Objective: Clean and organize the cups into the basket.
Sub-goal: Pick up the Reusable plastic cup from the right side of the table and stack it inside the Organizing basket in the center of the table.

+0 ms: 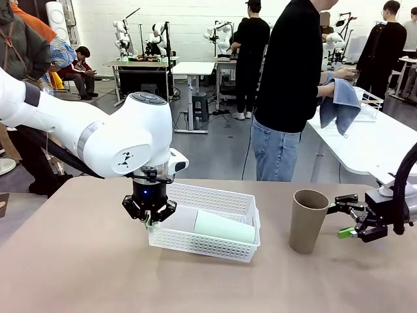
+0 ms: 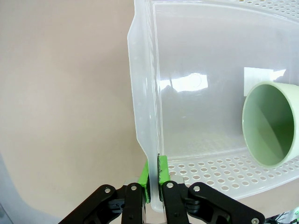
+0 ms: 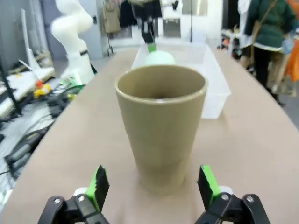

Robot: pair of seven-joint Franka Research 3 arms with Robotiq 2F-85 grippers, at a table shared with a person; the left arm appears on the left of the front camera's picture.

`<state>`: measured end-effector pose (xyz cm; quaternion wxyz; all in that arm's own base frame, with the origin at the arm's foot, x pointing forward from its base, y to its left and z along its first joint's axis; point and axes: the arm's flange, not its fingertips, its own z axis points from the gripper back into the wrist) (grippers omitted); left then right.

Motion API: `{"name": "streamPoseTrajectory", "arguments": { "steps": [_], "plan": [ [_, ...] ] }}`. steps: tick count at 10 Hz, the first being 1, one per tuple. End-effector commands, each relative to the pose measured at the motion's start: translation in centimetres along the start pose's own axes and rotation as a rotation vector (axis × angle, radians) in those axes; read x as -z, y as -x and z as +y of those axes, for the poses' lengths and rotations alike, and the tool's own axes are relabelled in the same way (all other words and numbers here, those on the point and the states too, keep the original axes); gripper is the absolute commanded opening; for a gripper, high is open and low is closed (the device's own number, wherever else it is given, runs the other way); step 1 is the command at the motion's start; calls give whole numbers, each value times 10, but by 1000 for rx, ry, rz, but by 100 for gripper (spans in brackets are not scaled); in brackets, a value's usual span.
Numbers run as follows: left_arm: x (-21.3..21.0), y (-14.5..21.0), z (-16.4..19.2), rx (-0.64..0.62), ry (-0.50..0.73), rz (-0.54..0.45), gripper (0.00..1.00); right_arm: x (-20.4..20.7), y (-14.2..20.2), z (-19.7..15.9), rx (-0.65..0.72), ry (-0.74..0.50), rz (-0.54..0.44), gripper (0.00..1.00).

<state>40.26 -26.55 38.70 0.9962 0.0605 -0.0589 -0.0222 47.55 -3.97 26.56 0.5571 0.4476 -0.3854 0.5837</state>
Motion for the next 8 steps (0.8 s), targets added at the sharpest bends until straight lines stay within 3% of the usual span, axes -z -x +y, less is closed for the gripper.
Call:
{"name": "streamPoseTrajectory", "arguments": {
  "steps": [1, 8],
  "plan": [
    [0, 2, 2, 6, -6, -9, 0, 13, 8, -15, 25, 27, 2, 100],
    [0, 2, 2, 6, -6, -9, 0, 67, 15, -32, 63, -76, -20, 100]
  ]
}}
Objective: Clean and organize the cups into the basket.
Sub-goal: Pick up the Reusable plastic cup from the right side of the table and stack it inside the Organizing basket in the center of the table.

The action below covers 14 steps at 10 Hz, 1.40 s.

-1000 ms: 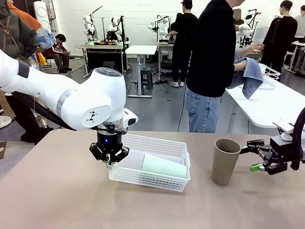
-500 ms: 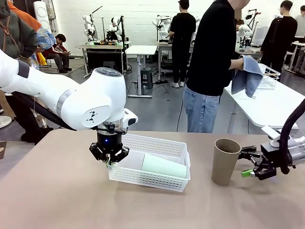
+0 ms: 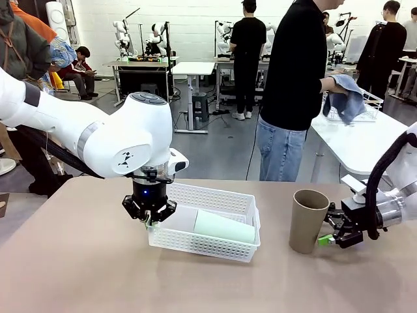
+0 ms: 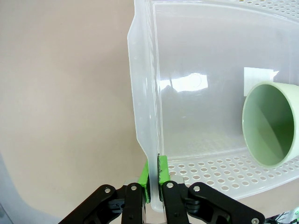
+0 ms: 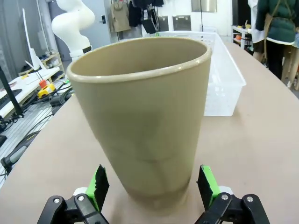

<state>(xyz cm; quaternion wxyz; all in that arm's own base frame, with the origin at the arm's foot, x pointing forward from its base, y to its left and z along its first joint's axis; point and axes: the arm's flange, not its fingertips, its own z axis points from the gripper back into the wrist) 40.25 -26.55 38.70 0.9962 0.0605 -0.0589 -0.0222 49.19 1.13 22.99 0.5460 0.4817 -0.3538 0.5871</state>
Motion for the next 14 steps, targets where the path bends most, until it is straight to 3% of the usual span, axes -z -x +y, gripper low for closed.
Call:
{"name": "streamPoseTrajectory", "arguments": {
  "steps": [1, 3, 4, 5, 6, 7, 9, 10, 11, 14],
  "plan": [
    [0, 2, 2, 6, -6, -9, 0, 18, -5, -13, 26, -7, -7, 100],
    [0, 2, 2, 6, -6, -9, 0, 32, -6, -15, 0, -44, 4, 100],
    [0, 2, 2, 6, -6, -9, 0, 34, -5, -14, -37, -78, 0, 87],
    [0, 2, 2, 6, -6, -9, 0, 32, -5, -14, -24, -78, -1, 41],
    [0, 2, 2, 6, -6, -9, 0, 28, -4, -13, -28, -74, -10, 28],
    [0, 2, 2, 6, -6, -9, 0, 24, -5, -10, -37, -71, -20, 0],
    [0, 2, 2, 6, -6, -9, 0, 17, -5, -5, -41, -61, -27, 0],
    [0, 2, 2, 6, -6, -9, 0, 14, -6, -2, -47, -52, -29, 21],
    [0, 2, 2, 6, -6, -9, 0, 12, -12, 8, -2, 6, 4, 21],
    [0, 2, 2, 6, -6, -9, 0, 3, -96, 78, 90, 104, 4, 21]
  ]
}}
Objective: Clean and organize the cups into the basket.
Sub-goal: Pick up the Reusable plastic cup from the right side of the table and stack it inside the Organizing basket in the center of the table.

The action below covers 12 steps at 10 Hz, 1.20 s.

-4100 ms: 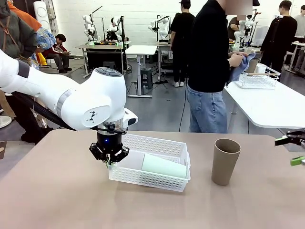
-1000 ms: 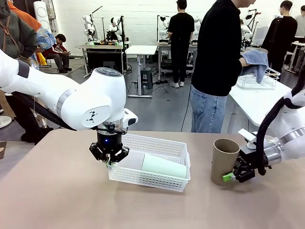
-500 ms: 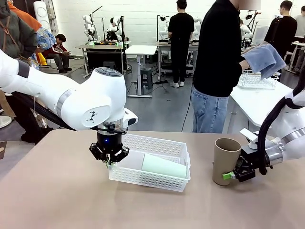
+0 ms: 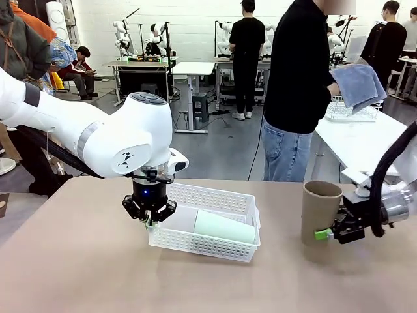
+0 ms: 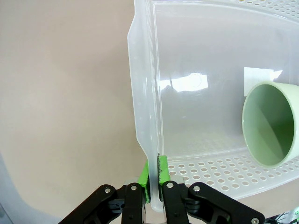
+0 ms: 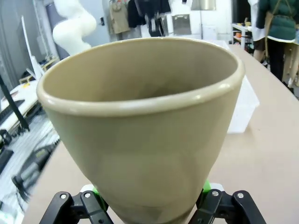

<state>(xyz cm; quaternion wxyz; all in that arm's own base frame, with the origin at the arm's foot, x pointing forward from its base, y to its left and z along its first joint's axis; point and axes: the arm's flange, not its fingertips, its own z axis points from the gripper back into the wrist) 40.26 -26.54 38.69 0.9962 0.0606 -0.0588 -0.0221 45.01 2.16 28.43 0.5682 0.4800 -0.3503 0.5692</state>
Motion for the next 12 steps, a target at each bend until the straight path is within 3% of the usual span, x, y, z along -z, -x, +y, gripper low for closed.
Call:
{"name": "streamPoseTrajectory", "arguments": {
  "steps": [1, 4, 11, 12],
  "plan": [
    [0, 2, 2, 6, -6, -9, 0, -5, -71, 55, 55, 108, -18, 21],
    [0, 2, 2, 6, -6, -9, 0, -3, -127, 97, 10, 169, -28, 21],
    [0, 2, 2, 6, -6, -9, 0, -14, -123, 90, 1, 128, -22, 21],
    [0, 2, 2, 6, -6, -9, 0, -11, -120, 92, 17, 129, -20, 80]
  ]
}}
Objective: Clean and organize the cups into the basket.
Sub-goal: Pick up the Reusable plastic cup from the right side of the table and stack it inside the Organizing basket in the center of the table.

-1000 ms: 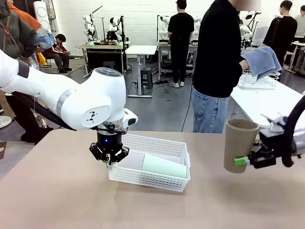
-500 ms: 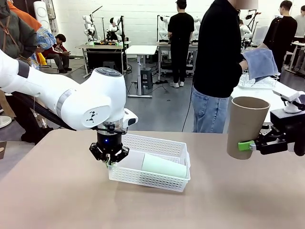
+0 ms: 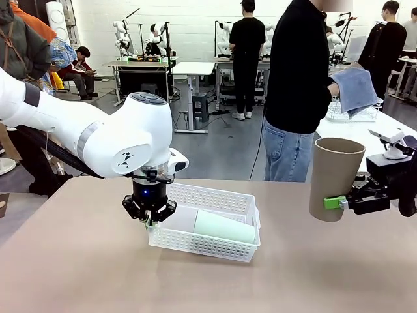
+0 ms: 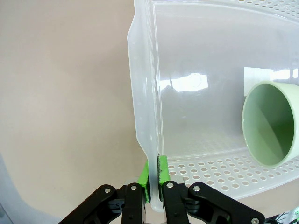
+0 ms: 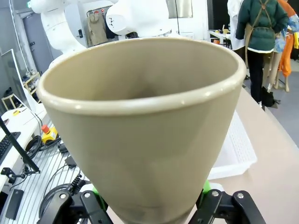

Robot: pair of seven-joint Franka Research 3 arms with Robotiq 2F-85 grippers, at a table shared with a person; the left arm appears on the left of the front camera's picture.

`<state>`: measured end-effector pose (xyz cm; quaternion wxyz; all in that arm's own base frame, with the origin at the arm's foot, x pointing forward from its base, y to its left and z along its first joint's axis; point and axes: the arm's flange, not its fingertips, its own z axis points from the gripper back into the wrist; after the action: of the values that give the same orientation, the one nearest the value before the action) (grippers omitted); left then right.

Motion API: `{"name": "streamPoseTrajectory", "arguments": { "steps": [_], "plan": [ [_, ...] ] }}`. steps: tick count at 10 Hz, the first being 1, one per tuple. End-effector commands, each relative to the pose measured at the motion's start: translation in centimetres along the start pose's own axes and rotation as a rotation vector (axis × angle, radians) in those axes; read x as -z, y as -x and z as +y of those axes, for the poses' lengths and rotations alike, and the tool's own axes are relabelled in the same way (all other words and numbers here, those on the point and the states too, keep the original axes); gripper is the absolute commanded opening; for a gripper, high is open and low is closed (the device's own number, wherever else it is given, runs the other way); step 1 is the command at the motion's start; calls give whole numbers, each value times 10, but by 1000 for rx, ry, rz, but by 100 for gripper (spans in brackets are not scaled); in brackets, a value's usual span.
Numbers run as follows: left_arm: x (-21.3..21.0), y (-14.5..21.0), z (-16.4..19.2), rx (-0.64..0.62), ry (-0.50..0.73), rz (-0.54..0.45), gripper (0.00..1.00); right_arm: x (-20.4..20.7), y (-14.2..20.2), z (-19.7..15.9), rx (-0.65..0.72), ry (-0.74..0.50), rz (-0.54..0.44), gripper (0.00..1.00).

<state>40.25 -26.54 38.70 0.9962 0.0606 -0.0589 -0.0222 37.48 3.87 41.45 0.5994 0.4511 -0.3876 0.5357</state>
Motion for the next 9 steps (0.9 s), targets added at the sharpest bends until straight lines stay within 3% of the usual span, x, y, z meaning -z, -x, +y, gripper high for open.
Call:
{"name": "streamPoseTrajectory", "arguments": {
  "steps": [1, 6, 9],
  "plan": [
    [0, 2, 2, 6, -6, -9, 0, 26, -22, -4, 22, -7, 112, 80],
    [0, 2, 2, 6, -6, -9, 0, 151, -95, -53, 197, -11, 712, 80],
    [0, 2, 2, 6, -6, -9, 0, 219, -104, -70, 225, 18, 925, 80]
  ]
}}
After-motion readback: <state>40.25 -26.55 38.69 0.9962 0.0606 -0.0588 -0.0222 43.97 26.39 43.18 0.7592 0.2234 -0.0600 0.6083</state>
